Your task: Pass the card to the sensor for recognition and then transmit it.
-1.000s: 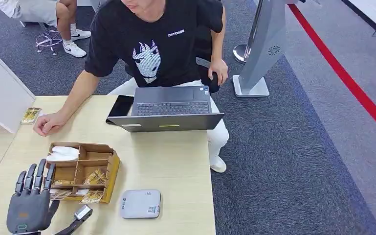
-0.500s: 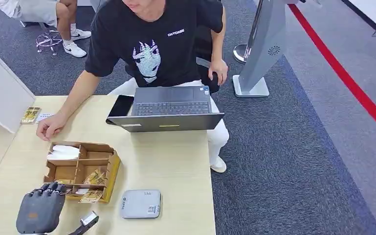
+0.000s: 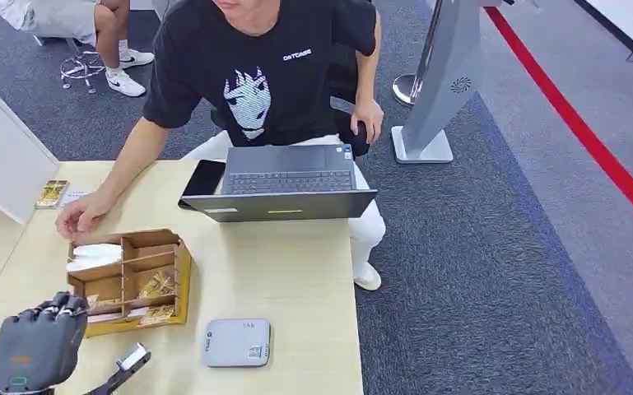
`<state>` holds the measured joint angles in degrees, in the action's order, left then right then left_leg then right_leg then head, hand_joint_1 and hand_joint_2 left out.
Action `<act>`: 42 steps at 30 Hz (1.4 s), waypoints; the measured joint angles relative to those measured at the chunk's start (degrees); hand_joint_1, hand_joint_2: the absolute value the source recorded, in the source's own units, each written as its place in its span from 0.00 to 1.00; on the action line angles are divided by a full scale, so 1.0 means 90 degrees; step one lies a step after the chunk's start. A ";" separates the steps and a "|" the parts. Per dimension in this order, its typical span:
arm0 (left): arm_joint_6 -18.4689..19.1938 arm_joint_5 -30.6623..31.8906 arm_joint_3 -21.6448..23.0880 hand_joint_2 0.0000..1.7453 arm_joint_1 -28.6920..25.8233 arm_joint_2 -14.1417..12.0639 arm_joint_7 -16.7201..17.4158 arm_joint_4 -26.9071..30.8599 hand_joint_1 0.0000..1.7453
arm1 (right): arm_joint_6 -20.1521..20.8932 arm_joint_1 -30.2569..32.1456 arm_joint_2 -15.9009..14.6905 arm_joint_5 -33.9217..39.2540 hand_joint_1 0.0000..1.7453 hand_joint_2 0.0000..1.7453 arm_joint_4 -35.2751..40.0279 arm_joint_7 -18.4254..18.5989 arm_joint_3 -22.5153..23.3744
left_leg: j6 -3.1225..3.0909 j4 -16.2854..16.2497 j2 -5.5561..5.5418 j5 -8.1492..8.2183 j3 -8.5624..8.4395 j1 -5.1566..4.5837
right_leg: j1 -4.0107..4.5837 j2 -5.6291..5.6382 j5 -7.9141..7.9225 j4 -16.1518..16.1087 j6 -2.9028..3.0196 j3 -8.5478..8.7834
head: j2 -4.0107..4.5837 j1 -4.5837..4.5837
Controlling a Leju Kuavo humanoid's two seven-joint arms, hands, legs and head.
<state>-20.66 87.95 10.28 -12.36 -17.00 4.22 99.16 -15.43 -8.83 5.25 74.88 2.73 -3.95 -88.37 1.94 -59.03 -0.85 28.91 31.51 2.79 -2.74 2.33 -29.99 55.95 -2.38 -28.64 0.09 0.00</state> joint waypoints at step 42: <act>0.2007 -0.0731 -0.2526 1.00 0.2511 -0.0059 -0.1273 0.0453 0.00 | 0.0248 0.0003 -0.0080 -0.0342 0.00 1.00 0.0002 -0.0049 -0.0002 | 0.0005 -0.0001 0.0006 -0.0013 0.0006 0.0003 | 0.0003 0.0013 0.0012 0.0001 -0.0006 0.0006 | 0.0002 0.0002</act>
<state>-2.60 81.37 -12.46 10.25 -17.53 -7.23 103.23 -13.20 -8.80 4.52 71.80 2.75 -4.39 -88.39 1.99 -59.04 -0.80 28.80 31.56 2.82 -2.71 2.45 -29.88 55.95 -2.43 -28.58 0.11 0.02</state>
